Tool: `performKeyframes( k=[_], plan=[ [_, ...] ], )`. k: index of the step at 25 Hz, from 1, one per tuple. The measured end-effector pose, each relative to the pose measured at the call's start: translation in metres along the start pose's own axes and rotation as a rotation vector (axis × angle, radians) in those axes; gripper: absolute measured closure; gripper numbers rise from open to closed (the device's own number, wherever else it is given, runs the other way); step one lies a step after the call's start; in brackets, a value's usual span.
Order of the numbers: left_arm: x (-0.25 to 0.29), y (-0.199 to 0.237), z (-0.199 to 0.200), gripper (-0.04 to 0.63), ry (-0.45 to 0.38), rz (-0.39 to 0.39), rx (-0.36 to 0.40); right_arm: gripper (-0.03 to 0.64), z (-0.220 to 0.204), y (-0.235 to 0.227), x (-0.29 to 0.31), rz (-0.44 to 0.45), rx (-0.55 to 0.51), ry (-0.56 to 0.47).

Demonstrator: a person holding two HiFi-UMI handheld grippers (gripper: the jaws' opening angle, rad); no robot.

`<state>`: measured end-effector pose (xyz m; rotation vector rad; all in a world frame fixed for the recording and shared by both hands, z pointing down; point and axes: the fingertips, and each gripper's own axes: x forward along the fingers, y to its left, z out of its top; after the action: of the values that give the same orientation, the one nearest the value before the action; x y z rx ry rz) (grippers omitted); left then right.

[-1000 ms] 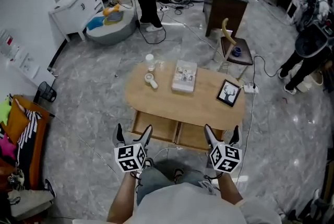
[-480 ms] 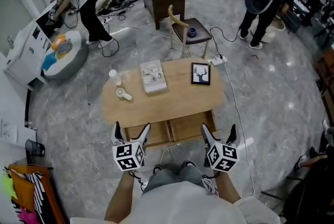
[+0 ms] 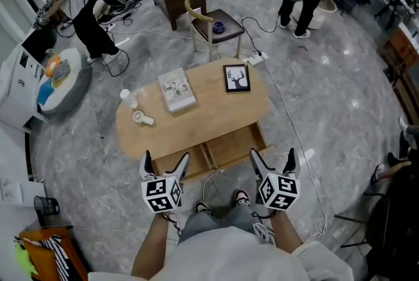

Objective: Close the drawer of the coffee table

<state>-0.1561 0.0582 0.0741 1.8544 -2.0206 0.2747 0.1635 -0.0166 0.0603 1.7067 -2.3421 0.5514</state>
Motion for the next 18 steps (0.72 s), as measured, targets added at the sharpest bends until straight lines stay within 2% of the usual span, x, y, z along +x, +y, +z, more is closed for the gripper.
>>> performKeyframes(
  k=[4, 7, 12, 18],
  plan=[
    [0.004, -0.005, -0.008, 0.038, 0.027, -0.012, 0.010, 0.029, -0.011, -0.003, 0.006, -0.004, -0.011, 0.015],
    [0.011, -0.008, -0.028, 0.038, 0.077, -0.015, 0.011, 0.029, -0.031, -0.008, 0.015, 0.004, -0.006, 0.044],
    [0.032, -0.016, -0.083, 0.038, 0.172, -0.022, -0.008, 0.029, -0.081, -0.021, 0.035, 0.018, 0.026, 0.090],
    [0.070, -0.017, -0.162, 0.038, 0.252, 0.002, -0.027, 0.029, -0.166, -0.052, 0.074, 0.022, 0.037, 0.159]
  ],
)
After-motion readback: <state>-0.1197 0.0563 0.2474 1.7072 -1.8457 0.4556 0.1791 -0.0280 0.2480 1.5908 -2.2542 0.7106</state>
